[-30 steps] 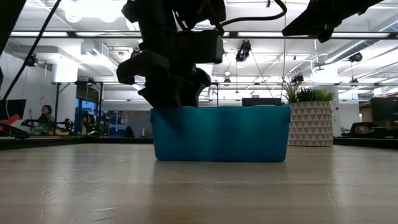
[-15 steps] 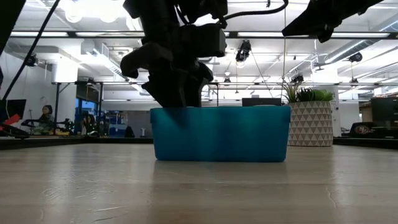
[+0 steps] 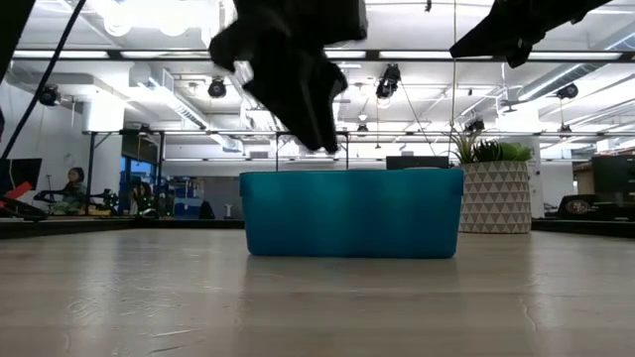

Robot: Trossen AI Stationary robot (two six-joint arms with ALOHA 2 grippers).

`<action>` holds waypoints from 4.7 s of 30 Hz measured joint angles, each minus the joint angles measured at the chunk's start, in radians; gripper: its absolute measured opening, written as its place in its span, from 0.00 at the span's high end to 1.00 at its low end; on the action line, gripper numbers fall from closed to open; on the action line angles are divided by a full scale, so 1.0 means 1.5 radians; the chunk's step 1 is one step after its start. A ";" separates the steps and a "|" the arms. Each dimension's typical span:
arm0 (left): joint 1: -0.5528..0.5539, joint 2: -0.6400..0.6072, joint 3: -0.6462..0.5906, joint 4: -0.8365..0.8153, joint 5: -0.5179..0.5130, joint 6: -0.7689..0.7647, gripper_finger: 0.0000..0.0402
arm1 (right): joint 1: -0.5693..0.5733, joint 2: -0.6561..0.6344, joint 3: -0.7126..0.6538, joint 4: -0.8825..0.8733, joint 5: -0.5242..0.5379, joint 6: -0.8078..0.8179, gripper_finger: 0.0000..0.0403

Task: Pick and place pill bottles into a basket
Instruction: Return to Home Position

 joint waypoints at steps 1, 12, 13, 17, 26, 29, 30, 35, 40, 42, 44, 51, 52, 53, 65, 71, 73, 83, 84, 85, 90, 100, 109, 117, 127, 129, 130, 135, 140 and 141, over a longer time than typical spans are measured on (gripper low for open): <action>0.000 -0.006 0.004 -0.002 0.000 -0.001 0.49 | 0.000 0.000 0.000 0.000 0.000 0.000 0.98; -0.008 -0.107 0.018 0.001 0.000 -0.057 0.49 | 0.001 0.000 0.000 0.013 -0.067 -0.004 0.98; -0.009 -0.119 0.017 0.001 0.000 -0.068 0.49 | 0.001 0.000 0.000 0.021 -0.074 -0.006 0.98; -0.018 -0.162 0.012 -0.002 -0.004 -0.107 0.53 | 0.003 0.000 0.000 0.054 -0.111 -0.027 0.98; -0.054 -0.253 -0.039 0.027 -0.121 -0.123 0.64 | 0.004 0.000 -0.018 0.126 -0.187 -0.050 0.98; -0.061 -0.292 -0.091 0.071 -0.155 -0.122 0.67 | 0.004 0.000 -0.020 0.137 -0.187 -0.050 0.98; -0.062 -0.307 -0.115 0.093 -0.161 -0.119 0.68 | 0.004 0.000 -0.020 0.141 -0.187 -0.050 0.98; -0.055 -0.388 -0.264 0.248 -0.162 -0.051 0.75 | 0.004 0.000 -0.020 0.155 -0.188 -0.052 0.98; -0.025 -0.469 -0.389 0.411 -0.140 -0.015 0.87 | 0.004 0.000 -0.021 0.160 -0.189 -0.051 0.98; -0.003 -0.495 -0.430 0.470 -0.101 -0.016 0.93 | 0.004 0.000 -0.022 0.168 -0.190 -0.052 0.98; 0.023 -0.514 -0.465 0.521 -0.046 -0.017 0.98 | 0.004 0.000 -0.022 0.175 -0.192 -0.055 0.98; 0.099 -0.530 -0.553 0.621 -0.005 -0.015 1.00 | 0.004 0.000 -0.031 0.189 -0.192 -0.076 0.98; 0.108 -0.533 -0.557 0.621 -0.005 -0.019 1.00 | 0.004 0.000 -0.032 0.189 -0.192 -0.079 0.98; 0.114 -0.538 -0.563 0.622 -0.007 -0.025 1.00 | 0.004 0.000 -0.033 0.189 -0.192 -0.083 0.98; 0.127 -0.656 -0.645 0.683 -0.031 -0.040 1.00 | 0.004 -0.002 -0.033 0.228 -0.192 -0.147 0.98; 0.121 -0.684 -0.654 0.687 -0.030 -0.069 1.00 | 0.004 -0.015 -0.035 0.242 -0.192 -0.171 0.98; 0.114 -0.687 -0.654 0.690 -0.029 -0.069 1.00 | 0.004 -0.026 -0.041 0.263 -0.194 -0.181 0.98; 0.104 -0.683 -0.663 0.710 -0.038 -0.067 1.00 | -0.015 -0.131 -0.129 0.406 -0.279 -0.213 0.98; 0.104 -0.683 -0.665 0.717 -0.038 -0.067 1.00 | -0.020 -0.139 -0.138 0.414 -0.296 -0.213 0.98; 0.104 -0.683 -0.667 0.726 -0.038 -0.066 1.00 | -0.028 -0.147 -0.148 0.416 -0.319 -0.217 0.98; 0.104 -0.682 -0.685 0.759 -0.040 -0.066 1.00 | -0.096 -0.166 -0.183 0.456 -0.411 -0.199 0.98; 0.104 -0.698 -0.689 0.769 -0.056 -0.063 1.00 | -0.215 -0.201 -0.213 0.507 -0.511 -0.123 0.98; 0.105 -0.815 -0.818 0.971 -0.068 -0.057 1.00 | -0.225 -0.307 -0.267 0.576 -0.517 -0.107 0.98; 0.105 -0.859 -0.904 1.140 -0.052 -0.057 1.00 | -0.225 -0.427 -0.353 0.677 -0.449 -0.070 0.98; 0.104 -0.855 -0.916 1.189 -0.024 -0.046 1.00 | -0.223 -0.503 -0.395 0.716 -0.471 -0.089 0.98; 0.104 -0.860 -0.931 1.213 -0.022 -0.046 1.00 | -0.223 -0.504 -0.395 0.716 -0.471 -0.094 0.98; 0.104 -0.863 -0.942 1.228 -0.023 -0.046 1.00 | -0.223 -0.504 -0.395 0.715 -0.471 -0.095 0.98; 0.104 -0.910 -0.983 1.243 -0.023 -0.050 1.00 | -0.223 -0.504 -0.395 0.717 -0.471 -0.098 0.98; 0.104 -0.991 -0.995 1.185 -0.020 -0.046 1.00 | -0.223 -0.504 -0.395 0.715 -0.471 -0.097 0.98; 0.104 -1.008 -0.995 1.166 -0.019 -0.045 1.00 | -0.223 -0.504 -0.395 0.714 -0.471 -0.097 0.98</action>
